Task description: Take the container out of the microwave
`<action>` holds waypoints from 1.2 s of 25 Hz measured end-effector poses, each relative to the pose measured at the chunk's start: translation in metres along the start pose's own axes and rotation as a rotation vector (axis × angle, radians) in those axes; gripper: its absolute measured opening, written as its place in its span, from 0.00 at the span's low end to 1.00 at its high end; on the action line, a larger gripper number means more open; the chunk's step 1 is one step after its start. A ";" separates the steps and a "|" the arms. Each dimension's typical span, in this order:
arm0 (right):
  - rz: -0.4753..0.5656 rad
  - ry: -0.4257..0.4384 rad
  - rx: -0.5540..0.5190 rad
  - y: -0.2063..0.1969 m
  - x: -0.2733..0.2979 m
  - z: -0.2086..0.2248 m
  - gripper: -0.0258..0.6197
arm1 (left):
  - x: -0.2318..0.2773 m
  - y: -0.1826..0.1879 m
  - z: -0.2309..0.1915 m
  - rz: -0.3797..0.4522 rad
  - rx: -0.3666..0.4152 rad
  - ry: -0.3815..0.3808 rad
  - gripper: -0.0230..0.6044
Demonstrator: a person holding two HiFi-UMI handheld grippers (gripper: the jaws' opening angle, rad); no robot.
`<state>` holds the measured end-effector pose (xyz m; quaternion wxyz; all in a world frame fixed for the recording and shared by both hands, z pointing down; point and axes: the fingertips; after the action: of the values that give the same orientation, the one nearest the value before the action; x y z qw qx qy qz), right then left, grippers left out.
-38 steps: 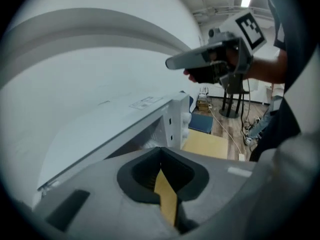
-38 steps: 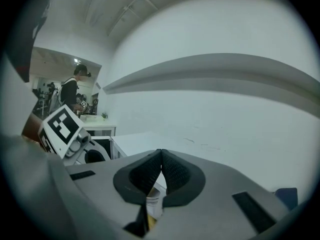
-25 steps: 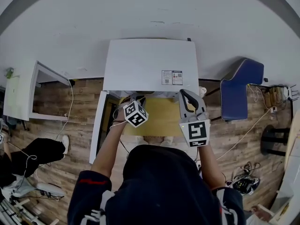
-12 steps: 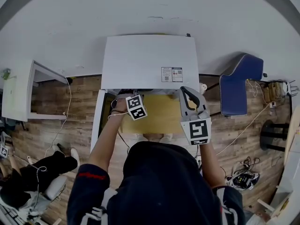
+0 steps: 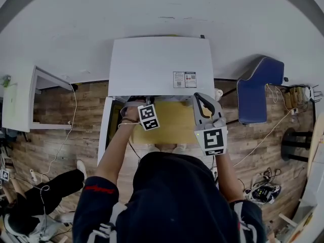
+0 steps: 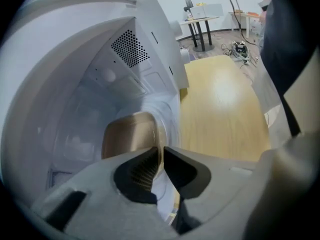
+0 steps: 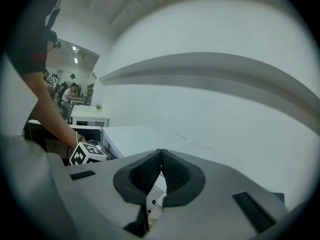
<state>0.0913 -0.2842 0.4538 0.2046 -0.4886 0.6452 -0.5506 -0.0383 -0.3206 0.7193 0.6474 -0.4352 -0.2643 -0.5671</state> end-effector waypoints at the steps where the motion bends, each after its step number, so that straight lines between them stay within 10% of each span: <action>1: 0.001 0.001 0.000 0.000 0.000 0.000 0.05 | -0.001 0.000 0.001 -0.002 0.001 0.005 0.12; 30: 0.059 0.088 -0.005 -0.007 -0.022 -0.011 0.05 | -0.092 0.021 0.054 -0.008 -0.044 0.055 0.11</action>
<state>0.0953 -0.2592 0.4576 0.1910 -0.4454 0.6690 -0.5636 -0.0300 -0.2279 0.6635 0.6425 -0.4325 -0.2354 -0.5871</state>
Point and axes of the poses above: the fingertips, and each gripper's own axes: x forward along the fingers, z to its right, y out of its top, and after that the axes turned 2 degrees about -x, right-handed
